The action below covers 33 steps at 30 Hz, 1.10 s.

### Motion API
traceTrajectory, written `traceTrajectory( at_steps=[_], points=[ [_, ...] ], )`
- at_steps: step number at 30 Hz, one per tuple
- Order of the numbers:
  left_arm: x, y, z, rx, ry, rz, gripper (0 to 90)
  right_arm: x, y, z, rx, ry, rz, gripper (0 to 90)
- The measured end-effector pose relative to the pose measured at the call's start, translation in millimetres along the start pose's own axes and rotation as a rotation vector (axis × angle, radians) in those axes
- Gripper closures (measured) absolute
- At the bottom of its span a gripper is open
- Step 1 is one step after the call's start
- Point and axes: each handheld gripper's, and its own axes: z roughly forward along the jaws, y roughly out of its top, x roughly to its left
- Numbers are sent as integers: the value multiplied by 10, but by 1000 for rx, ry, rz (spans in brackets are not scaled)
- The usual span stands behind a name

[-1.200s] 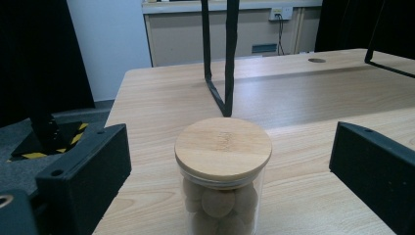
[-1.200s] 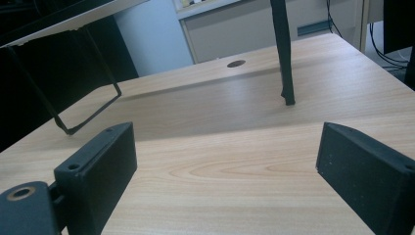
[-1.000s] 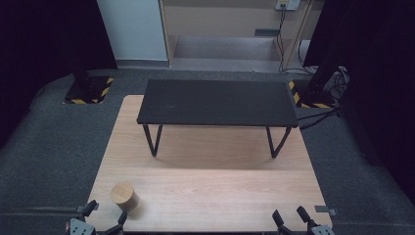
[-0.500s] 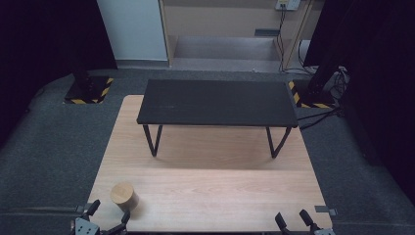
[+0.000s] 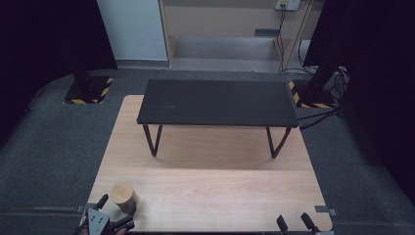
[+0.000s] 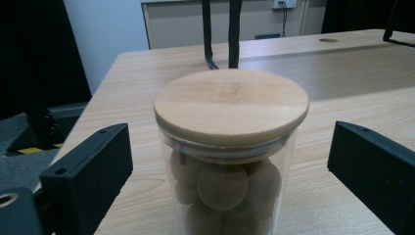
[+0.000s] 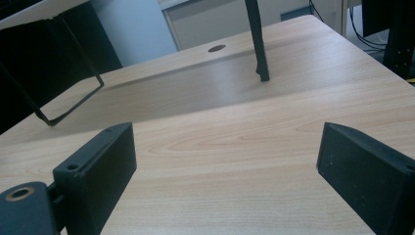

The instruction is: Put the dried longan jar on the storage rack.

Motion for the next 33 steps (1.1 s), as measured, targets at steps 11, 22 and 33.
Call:
traceTrajectory(
  at_steps=[11,22,33],
  points=[
    [21,-23,123,19,-11,-7,40,-20,-5,3,11,-17,1,78],
    [85,-17,166,30,-30,-21,237,-14,1,36,23,-19,-3,80],
    [131,294,35,16,-69,-30,242,67,38,81,-2,5,-20,85]
  ],
)
